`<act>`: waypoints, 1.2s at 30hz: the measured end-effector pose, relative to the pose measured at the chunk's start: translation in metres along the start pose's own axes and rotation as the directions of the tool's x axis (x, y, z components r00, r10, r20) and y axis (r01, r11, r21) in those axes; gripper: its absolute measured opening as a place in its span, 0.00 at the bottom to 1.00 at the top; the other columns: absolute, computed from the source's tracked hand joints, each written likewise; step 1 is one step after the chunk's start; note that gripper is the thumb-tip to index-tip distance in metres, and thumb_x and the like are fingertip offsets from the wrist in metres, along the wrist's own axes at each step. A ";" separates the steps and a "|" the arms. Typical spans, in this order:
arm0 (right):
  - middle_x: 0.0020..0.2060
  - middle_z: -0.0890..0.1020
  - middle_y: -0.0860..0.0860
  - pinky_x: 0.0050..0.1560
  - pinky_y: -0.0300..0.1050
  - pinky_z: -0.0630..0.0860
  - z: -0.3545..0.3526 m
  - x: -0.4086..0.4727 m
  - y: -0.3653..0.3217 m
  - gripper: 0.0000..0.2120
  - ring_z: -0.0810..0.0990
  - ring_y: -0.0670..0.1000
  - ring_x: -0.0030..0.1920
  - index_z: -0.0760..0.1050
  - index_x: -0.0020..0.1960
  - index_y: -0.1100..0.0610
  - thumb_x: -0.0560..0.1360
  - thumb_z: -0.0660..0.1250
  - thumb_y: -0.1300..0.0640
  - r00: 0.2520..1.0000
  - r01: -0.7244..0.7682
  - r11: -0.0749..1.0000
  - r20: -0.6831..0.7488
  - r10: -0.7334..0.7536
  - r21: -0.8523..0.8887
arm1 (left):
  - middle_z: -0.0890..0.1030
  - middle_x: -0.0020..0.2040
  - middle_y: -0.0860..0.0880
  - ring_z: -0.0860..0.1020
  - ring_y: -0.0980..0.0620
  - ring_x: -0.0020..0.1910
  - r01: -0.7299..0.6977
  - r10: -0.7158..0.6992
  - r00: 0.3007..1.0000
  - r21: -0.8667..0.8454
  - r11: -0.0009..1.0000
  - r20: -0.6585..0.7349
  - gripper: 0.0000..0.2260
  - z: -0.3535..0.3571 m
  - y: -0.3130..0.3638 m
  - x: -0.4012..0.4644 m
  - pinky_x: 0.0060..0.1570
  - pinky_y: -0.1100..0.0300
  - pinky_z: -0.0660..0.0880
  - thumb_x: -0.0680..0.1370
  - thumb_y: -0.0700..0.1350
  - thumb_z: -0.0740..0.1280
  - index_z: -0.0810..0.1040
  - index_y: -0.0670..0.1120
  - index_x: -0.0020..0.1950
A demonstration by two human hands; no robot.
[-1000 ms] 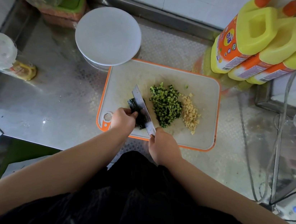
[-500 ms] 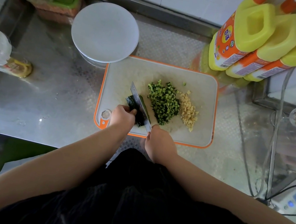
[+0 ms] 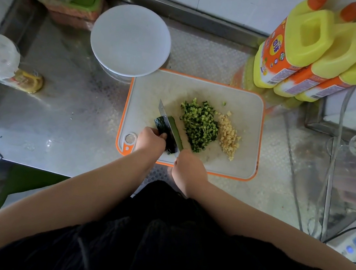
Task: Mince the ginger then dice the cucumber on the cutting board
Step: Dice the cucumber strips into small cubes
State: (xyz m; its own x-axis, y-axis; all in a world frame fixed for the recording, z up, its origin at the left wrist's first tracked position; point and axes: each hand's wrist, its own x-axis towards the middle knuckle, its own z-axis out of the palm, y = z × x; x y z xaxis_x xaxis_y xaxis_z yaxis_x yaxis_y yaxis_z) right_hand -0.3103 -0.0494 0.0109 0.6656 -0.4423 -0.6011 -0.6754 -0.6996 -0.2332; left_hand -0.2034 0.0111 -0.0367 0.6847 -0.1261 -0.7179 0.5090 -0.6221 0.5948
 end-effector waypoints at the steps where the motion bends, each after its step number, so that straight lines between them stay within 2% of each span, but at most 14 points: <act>1: 0.46 0.79 0.59 0.33 0.41 0.66 0.000 0.004 -0.001 0.10 0.80 0.56 0.46 0.69 0.58 0.64 0.80 0.59 0.59 1.000 0.003 1.000 0.002 -0.003 -0.010 | 0.79 0.40 0.45 0.82 0.40 0.46 -0.001 0.002 1.000 0.007 1.000 -0.002 0.12 0.000 0.001 0.000 0.50 0.43 0.80 0.79 0.43 0.67 0.69 0.51 0.37; 3: 0.41 0.78 0.58 0.32 0.39 0.66 0.002 0.005 0.000 0.12 0.79 0.53 0.40 0.70 0.59 0.65 0.80 0.59 0.58 1.000 0.021 0.998 -0.004 -0.021 -0.056 | 0.79 0.40 0.46 0.82 0.40 0.46 -0.002 0.002 1.000 0.014 1.000 -0.002 0.12 -0.001 0.000 0.001 0.51 0.42 0.80 0.79 0.43 0.66 0.68 0.51 0.37; 6: 0.46 0.80 0.60 0.33 0.42 0.66 0.007 -0.002 0.008 0.08 0.81 0.58 0.47 0.69 0.56 0.63 0.79 0.58 0.61 0.999 -0.006 1.000 0.040 0.007 -0.009 | 0.80 0.40 0.45 0.82 0.40 0.46 -0.010 0.010 1.000 0.017 1.000 -0.001 0.12 0.000 -0.001 0.001 0.51 0.42 0.80 0.79 0.42 0.66 0.69 0.51 0.37; 8: 0.44 0.78 0.59 0.37 0.43 0.67 0.005 -0.005 0.009 0.04 0.79 0.59 0.48 0.68 0.52 0.60 0.79 0.56 0.61 0.998 -0.031 0.998 0.063 0.028 0.052 | 0.82 0.42 0.42 0.82 0.40 0.45 -0.022 0.021 1.000 0.030 0.999 0.009 0.11 -0.001 -0.001 0.002 0.50 0.41 0.80 0.79 0.43 0.66 0.70 0.50 0.37; 11: 0.47 0.80 0.59 0.31 0.41 0.64 0.005 0.000 0.005 0.05 0.80 0.58 0.48 0.69 0.54 0.61 0.79 0.58 0.61 0.999 -0.015 0.999 0.044 0.014 0.033 | 0.82 0.44 0.42 0.82 0.41 0.45 -0.032 0.031 0.999 0.040 0.999 0.016 0.08 -0.001 -0.002 0.002 0.50 0.42 0.80 0.78 0.43 0.66 0.73 0.48 0.39; 12: 0.48 0.80 0.59 0.32 0.40 0.65 0.006 0.001 0.003 0.05 0.80 0.58 0.48 0.69 0.54 0.61 0.79 0.58 0.61 0.999 -0.029 0.997 0.043 0.026 0.068 | 0.82 0.43 0.42 0.82 0.41 0.45 -0.039 0.039 0.999 0.042 0.998 0.013 0.08 -0.001 -0.003 0.003 0.50 0.42 0.80 0.78 0.43 0.66 0.73 0.49 0.39; 14: 0.49 0.79 0.59 0.39 0.43 0.69 0.003 0.001 0.003 0.04 0.79 0.59 0.50 0.68 0.53 0.60 0.80 0.57 0.61 0.996 -0.066 0.990 0.064 0.059 0.127 | 0.81 0.42 0.43 0.82 0.40 0.45 -0.039 0.039 0.999 0.023 0.999 0.009 0.11 -0.001 -0.004 0.002 0.50 0.42 0.80 0.79 0.43 0.66 0.71 0.51 0.37; 16: 0.51 0.80 0.59 0.41 0.44 0.68 0.000 0.003 0.005 0.08 0.79 0.59 0.51 0.70 0.56 0.62 0.80 0.58 0.59 0.996 -0.085 0.987 0.045 0.080 0.139 | 0.81 0.42 0.44 0.82 0.40 0.45 -0.040 0.040 0.999 0.004 0.999 0.009 0.11 -0.001 -0.005 0.002 0.51 0.42 0.80 0.79 0.43 0.66 0.70 0.52 0.38; 21: 0.49 0.79 0.60 0.43 0.46 0.67 -0.008 0.003 0.013 0.10 0.77 0.60 0.51 0.71 0.51 0.61 0.81 0.55 0.55 0.996 -0.092 0.963 0.034 0.086 0.255 | 0.81 0.44 0.46 0.82 0.42 0.46 -0.042 0.043 0.999 -0.040 0.998 0.012 0.03 -0.001 -0.009 0.003 0.51 0.45 0.80 0.79 0.43 0.67 0.73 0.48 0.48; 24: 0.46 0.79 0.59 0.41 0.47 0.68 -0.014 0.001 0.012 0.10 0.78 0.60 0.48 0.70 0.52 0.62 0.81 0.56 0.56 0.995 -0.073 0.960 -0.040 0.087 0.269 | 0.80 0.46 0.46 0.82 0.44 0.46 -0.015 0.015 1.000 -0.083 0.996 0.004 0.08 0.002 -0.010 0.002 0.50 0.46 0.81 0.80 0.43 0.66 0.75 0.42 0.57; 28: 0.46 0.79 0.60 0.39 0.47 0.66 -0.017 -0.009 0.009 0.10 0.78 0.60 0.47 0.70 0.52 0.62 0.81 0.56 0.55 0.999 -0.003 0.974 -0.051 0.015 0.227 | 0.80 0.44 0.46 0.82 0.43 0.46 -0.040 0.041 0.999 -0.095 0.995 0.007 0.03 0.004 -0.013 0.004 0.50 0.44 0.80 0.79 0.43 0.66 0.73 0.46 0.50; 36: 0.49 0.79 0.61 0.43 0.47 0.69 -0.018 -0.016 0.007 0.10 0.78 0.61 0.50 0.70 0.55 0.63 0.81 0.57 0.56 0.999 -0.008 0.972 -0.045 0.019 0.234 | 0.80 0.47 0.45 0.82 0.44 0.46 -0.035 0.036 0.999 -0.082 0.996 0.002 0.06 0.005 -0.016 0.009 0.49 0.44 0.81 0.79 0.45 0.66 0.72 0.46 0.54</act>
State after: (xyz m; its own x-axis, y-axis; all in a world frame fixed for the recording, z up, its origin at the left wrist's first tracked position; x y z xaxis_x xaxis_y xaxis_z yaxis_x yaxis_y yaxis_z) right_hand -0.3205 -0.0574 0.0325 0.6664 -0.4799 -0.5706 -0.7361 -0.5452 -0.4012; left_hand -0.2079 0.0160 -0.0543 0.7016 -0.1495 -0.6967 0.5255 -0.5518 0.6475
